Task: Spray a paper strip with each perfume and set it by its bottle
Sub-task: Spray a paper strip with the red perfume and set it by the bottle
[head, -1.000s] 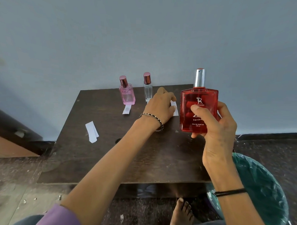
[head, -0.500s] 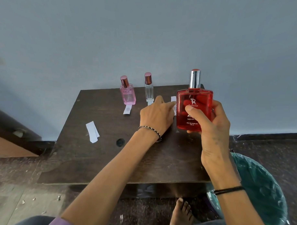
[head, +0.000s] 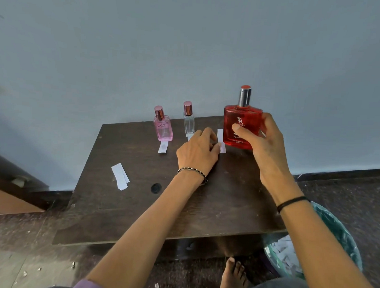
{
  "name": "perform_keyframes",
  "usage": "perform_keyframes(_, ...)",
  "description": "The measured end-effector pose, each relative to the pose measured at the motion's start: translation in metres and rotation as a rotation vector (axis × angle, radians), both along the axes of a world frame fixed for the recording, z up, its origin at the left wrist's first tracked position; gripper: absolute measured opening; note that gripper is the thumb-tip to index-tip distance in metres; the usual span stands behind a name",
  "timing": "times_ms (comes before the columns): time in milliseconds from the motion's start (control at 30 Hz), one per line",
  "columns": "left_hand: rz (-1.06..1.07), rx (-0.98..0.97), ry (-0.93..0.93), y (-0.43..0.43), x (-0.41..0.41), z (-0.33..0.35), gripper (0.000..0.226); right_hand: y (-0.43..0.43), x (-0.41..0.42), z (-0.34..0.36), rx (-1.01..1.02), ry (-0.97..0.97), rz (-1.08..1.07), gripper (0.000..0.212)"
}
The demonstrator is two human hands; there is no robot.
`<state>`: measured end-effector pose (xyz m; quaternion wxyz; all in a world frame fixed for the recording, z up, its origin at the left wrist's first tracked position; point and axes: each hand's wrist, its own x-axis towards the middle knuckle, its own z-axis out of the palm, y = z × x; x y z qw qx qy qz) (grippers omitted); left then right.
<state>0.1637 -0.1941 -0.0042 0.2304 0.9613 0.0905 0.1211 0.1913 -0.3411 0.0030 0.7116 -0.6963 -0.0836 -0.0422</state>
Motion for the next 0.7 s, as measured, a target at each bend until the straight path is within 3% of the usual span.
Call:
perform_keyframes(167,0.076,-0.122,0.028,0.000,0.003,0.000,0.013,0.002,0.033,0.002,-0.182,-0.045,0.045,0.041)
perform_keyframes(433,0.106,-0.133,0.001,-0.001,0.004,-0.002,0.014,0.015,0.060,0.001,-0.364,-0.075,0.246,0.047)
perform_keyframes(700,0.114,-0.141,-0.015,-0.001,0.004,-0.005,0.014,0.014,0.063,-0.005,-0.355,-0.051,0.220,0.052)
